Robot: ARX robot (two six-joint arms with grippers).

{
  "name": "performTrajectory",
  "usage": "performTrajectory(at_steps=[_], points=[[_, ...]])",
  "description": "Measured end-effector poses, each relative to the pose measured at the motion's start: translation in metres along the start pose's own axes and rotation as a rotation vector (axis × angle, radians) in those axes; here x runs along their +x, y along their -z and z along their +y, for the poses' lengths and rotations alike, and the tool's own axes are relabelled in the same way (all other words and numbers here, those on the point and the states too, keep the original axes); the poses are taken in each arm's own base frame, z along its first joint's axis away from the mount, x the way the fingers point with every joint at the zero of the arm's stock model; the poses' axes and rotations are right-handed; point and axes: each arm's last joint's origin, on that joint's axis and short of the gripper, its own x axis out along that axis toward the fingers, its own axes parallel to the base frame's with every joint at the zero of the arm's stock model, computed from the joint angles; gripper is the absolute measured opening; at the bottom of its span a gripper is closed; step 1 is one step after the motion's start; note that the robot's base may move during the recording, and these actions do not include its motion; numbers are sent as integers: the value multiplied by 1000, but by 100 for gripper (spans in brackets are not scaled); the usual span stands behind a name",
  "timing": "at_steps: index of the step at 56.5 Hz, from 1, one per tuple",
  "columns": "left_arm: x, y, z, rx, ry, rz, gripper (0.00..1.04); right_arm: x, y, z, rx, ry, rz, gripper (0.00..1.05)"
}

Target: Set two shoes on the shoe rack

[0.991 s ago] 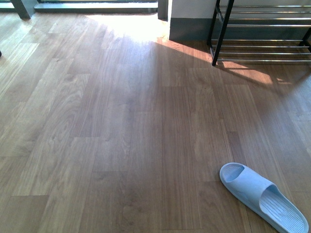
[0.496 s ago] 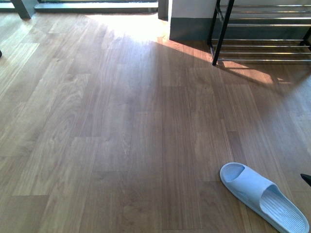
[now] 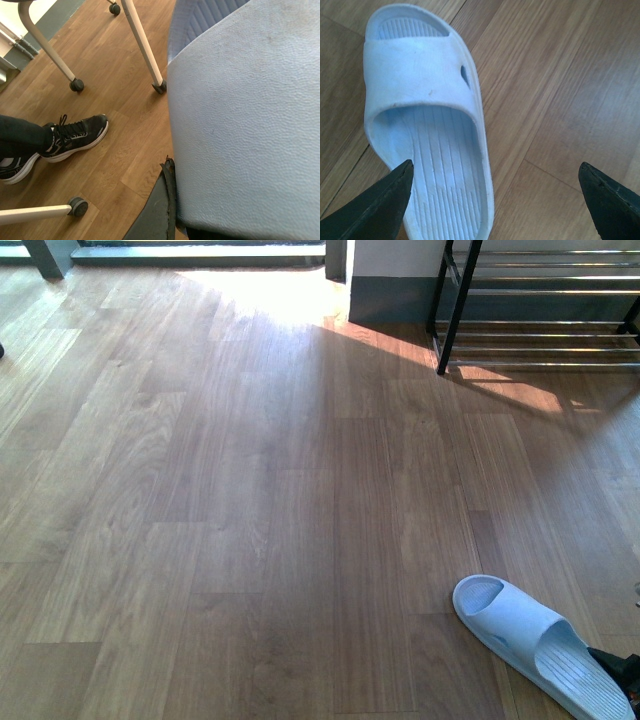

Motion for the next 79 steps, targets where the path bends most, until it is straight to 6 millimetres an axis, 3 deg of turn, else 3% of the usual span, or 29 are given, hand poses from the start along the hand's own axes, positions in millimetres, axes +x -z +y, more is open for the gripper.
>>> performTrajectory(at_steps=[13,54,61,71,79], points=[[0,0,0,0,0,0,2,20,13,4,-13,-4,8,96],[0,0,0,0,0,0,2,68,-4,21,-22,-49,-27,95],[0,0,0,0,0,0,2,73,-3,23,-10,-38,-34,72],[0,0,0,0,0,0,2,75,-6,24,-5,-36,-45,51],[0,0,0,0,0,0,2,77,-6,26,-7,-26,-43,28]])
